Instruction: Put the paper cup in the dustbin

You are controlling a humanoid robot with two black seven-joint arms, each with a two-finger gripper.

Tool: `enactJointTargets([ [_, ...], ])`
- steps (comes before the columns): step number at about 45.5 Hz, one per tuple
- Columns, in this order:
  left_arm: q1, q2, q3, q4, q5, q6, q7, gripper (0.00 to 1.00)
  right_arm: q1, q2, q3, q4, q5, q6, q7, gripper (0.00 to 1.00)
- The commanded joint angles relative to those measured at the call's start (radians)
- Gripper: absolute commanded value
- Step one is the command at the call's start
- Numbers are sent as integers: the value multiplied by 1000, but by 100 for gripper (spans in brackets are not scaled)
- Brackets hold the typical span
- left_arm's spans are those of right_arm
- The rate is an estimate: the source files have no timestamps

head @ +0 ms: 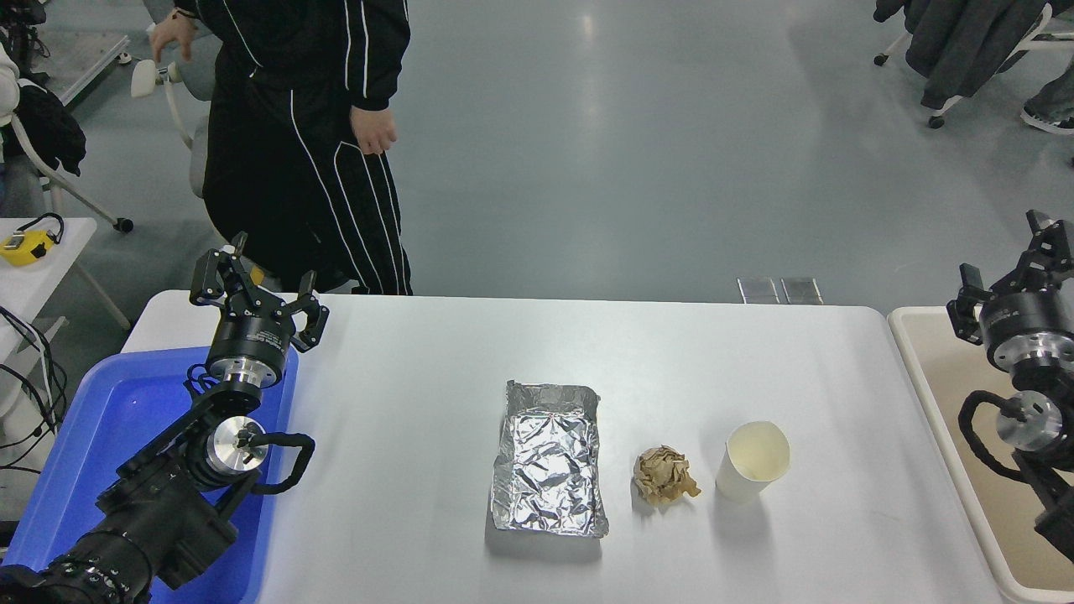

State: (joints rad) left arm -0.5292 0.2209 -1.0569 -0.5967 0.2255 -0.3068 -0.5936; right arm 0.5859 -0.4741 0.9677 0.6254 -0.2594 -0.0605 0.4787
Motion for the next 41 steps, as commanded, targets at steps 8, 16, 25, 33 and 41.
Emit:
enactJointTargets([
  [8, 0, 0, 0, 0, 0, 0, 0, 100, -3, 2, 0, -6, 0, -1, 1, 99],
  [16, 0, 0, 0, 0, 0, 0, 0, 100, 2, -3, 0, -6, -15, -1, 1, 99],
  [25, 0, 0, 0, 0, 0, 0, 0, 100, 9, -8, 0, -4, -17, -1, 1, 99],
  [33, 0, 2, 0, 0, 0, 0, 0, 100, 9, -12, 0, -4, -17, -1, 1, 99],
  [41, 0, 2, 0, 0, 2, 0, 0, 100, 5, -23, 0, -4, -15, -1, 1, 99],
])
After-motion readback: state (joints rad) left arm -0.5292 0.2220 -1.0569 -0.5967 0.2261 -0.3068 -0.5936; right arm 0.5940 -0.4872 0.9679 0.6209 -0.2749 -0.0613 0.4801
